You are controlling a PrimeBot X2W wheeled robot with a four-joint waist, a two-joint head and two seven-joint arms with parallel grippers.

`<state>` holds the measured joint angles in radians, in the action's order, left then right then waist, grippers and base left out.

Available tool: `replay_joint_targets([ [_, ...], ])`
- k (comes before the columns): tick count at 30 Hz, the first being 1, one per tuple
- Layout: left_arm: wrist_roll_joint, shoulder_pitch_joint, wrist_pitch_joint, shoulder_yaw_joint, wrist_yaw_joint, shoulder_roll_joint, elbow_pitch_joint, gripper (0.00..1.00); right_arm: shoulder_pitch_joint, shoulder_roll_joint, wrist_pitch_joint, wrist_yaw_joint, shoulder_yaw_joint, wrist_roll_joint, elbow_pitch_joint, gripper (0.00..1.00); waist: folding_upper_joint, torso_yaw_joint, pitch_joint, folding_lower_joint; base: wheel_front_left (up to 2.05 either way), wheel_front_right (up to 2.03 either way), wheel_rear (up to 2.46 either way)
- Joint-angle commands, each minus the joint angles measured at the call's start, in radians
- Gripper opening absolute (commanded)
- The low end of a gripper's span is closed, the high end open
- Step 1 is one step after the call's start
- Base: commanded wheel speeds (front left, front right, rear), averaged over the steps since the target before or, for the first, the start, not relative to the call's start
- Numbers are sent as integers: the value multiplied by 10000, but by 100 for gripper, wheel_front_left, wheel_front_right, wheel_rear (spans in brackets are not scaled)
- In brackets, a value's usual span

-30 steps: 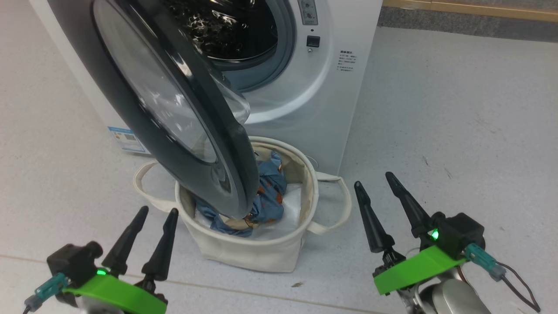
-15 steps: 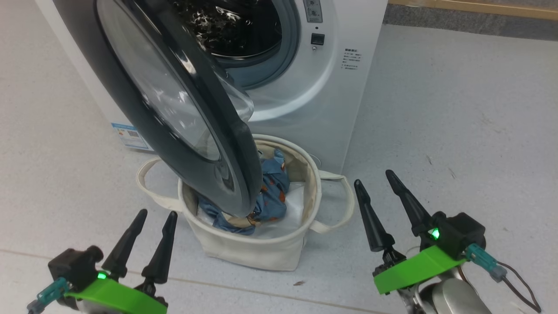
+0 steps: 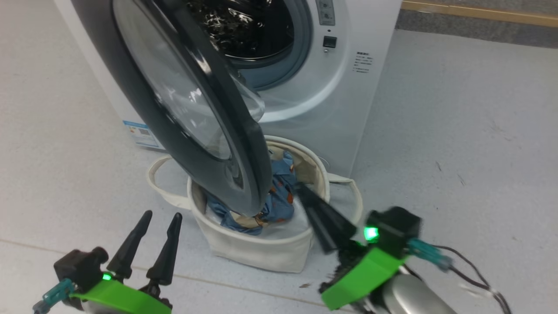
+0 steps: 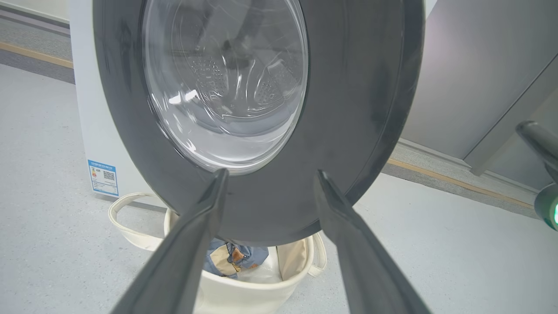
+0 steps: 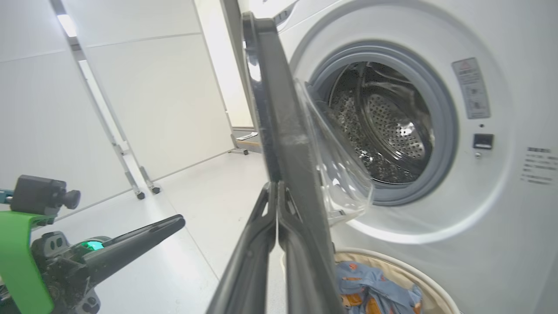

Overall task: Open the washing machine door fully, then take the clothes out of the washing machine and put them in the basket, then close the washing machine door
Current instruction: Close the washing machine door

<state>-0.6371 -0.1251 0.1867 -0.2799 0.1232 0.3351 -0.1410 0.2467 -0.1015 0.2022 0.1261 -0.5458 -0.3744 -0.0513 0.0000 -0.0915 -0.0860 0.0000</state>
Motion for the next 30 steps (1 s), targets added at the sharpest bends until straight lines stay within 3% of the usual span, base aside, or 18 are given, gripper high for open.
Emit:
replay_joint_targets([
  [1, -23, -506, 85, 314, -22, 179, 244, 100, 610, 68, -139, 46, -509, -131, 258, 0, 0, -128, 44, 0, 0, 0, 0],
  [5, 31, -628, 29, 69, -19, 51, 218, 100, 1560, 234, -747, 46, -1615, -159, -732, 0, 0, -666, 186, 0, 0, 0, 0],
  [9, 41, -717, -21, -92, -15, -29, 139, 100, 2029, 411, -1007, 46, -1704, -15, -1639, 0, 0, -1080, 310, 0, 0, 0, 0],
  [21, -88, -748, -60, -321, -3, -133, 60, 100, 2579, 510, -319, 46, -419, -174, -3540, 0, 0, -1676, 359, 0, 0, 0, 0],
  [30, -200, -893, -120, -396, 5, -109, 208, 100, 3566, 512, 359, 46, 877, -153, -4977, 0, 0, -1786, -208, 0, 0, 0, 0],
])
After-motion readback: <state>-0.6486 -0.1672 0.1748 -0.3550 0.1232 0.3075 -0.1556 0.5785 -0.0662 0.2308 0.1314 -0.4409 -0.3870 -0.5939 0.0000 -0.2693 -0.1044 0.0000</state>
